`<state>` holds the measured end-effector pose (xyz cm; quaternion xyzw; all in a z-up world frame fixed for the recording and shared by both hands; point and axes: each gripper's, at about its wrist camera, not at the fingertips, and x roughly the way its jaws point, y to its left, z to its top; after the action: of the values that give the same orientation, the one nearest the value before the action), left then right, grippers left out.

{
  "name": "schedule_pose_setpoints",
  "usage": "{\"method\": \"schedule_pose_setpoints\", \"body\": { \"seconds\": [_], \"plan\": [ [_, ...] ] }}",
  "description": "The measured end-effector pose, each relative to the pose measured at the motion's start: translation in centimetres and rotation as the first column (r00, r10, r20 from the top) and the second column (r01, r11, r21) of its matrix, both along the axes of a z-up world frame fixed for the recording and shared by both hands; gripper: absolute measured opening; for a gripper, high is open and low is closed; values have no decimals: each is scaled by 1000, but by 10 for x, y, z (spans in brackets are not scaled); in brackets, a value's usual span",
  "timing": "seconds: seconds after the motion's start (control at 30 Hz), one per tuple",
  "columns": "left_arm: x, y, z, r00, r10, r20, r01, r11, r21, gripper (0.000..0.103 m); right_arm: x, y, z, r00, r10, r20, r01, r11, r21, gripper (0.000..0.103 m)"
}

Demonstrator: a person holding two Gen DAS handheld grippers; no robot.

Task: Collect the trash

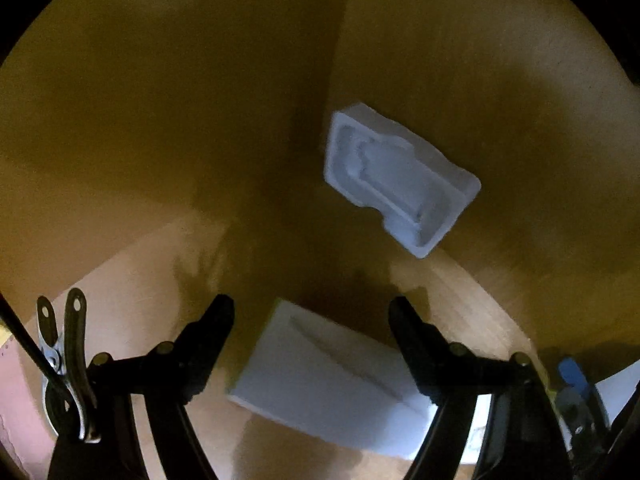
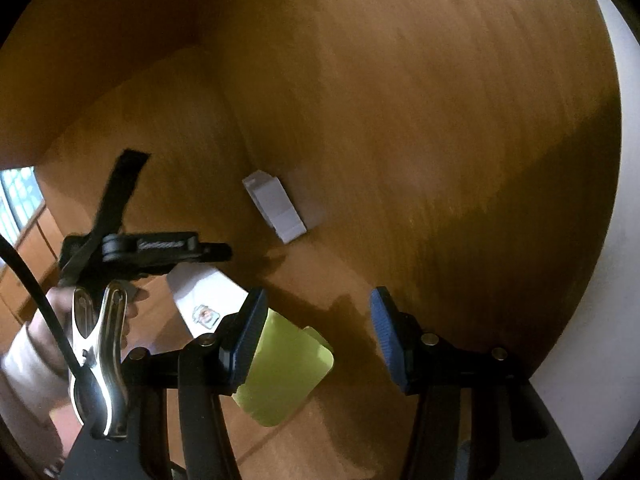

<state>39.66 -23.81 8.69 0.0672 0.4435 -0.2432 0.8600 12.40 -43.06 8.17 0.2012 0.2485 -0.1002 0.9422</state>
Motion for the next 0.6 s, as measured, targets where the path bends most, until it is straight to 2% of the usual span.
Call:
{"method": "schedule_pose_setpoints", "body": {
  "seconds": [0.1, 0.13, 0.17, 0.3, 0.37, 0.47, 0.53, 0.6],
  "plan": [
    [0, 28, 3, 996, 68, 52, -69, 998, 6, 83, -2, -1, 0, 1000, 9, 5, -9, 1000, 11, 54],
    [-9, 29, 4, 995, 86, 58, -86, 996, 5, 83, -2, 0, 1, 1000, 11, 11, -11, 1000, 5, 54],
    [-21, 13, 6, 994, 97, 59, -97, 995, 1, 83, -4, 0, 3, 1000, 12, 18, -12, 1000, 1, 54],
    [-26, 21, 2, 996, 89, -7, -89, 995, -39, 83, -13, 0, 6, 999, 25, 43, -26, 999, 19, 55],
    [-52, 1, 8, 996, 82, -32, -83, 995, -52, 83, -14, -1, 3, 999, 36, 29, -38, 998, 60, 55],
    [-55, -9, -4, 996, 85, -37, -87, 994, -62, 83, -11, -2, -3, 999, 51, -7, -50, 992, 116, 55],
    [-60, -3, -1, 993, 112, -40, -115, 990, -83, 83, -5, -3, -9, 997, 64, -37, -58, 988, 143, 55],
    [-65, 5, 4, 986, 163, -13, -164, 984, -72, 82, -3, -4, -13, 996, 76, -43, -68, 982, 174, 56]
  ]
}}
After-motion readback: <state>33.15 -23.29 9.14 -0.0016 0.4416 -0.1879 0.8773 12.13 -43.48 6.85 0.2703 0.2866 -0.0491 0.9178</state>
